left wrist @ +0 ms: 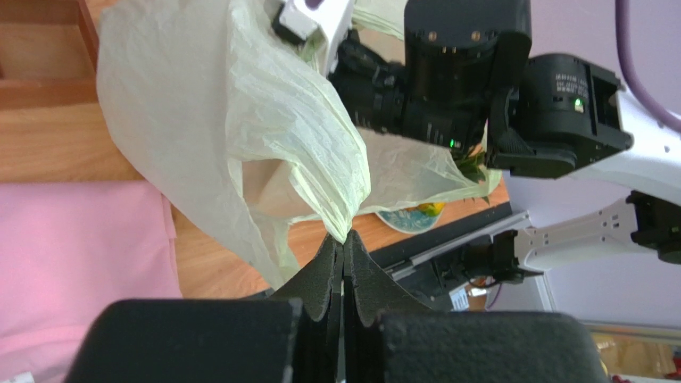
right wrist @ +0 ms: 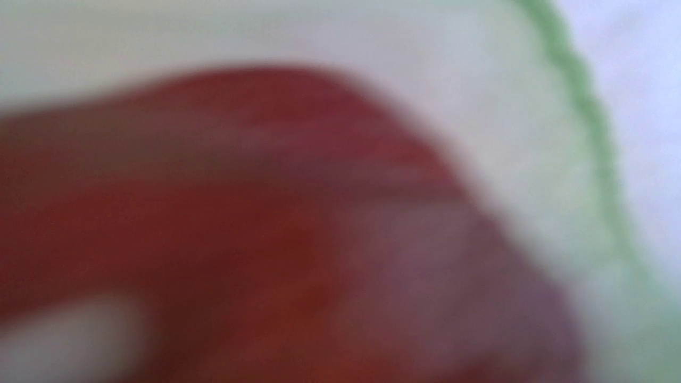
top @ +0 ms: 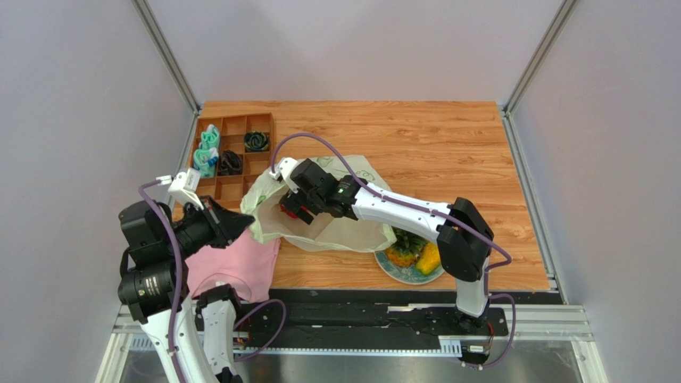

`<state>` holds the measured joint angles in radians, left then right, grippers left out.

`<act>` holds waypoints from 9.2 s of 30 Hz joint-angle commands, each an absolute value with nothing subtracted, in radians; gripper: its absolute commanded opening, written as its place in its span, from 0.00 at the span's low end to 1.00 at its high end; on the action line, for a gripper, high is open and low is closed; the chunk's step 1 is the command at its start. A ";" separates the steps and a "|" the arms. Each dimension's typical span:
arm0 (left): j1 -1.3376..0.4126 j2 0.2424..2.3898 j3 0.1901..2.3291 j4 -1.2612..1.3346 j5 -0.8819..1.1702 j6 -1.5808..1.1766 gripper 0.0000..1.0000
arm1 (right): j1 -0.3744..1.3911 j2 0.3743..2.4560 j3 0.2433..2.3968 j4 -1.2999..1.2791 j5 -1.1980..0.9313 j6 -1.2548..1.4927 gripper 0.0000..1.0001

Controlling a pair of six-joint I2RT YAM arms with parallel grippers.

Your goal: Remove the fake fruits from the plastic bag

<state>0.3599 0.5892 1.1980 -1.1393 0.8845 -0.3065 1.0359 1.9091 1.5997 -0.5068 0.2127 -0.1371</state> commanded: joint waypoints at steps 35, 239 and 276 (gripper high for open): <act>0.344 0.505 1.408 -1.224 0.847 -0.206 0.00 | 1.132 1.960 1.534 -0.558 0.170 -0.423 0.84; 0.357 0.700 1.017 -0.880 1.120 -0.359 0.00 | 0.902 0.606 0.816 -0.944 -0.468 -1.579 0.76; 0.370 0.707 1.060 -0.953 1.098 -0.301 0.00 | 0.373 2.078 1.963 -0.893 -0.028 -0.183 0.88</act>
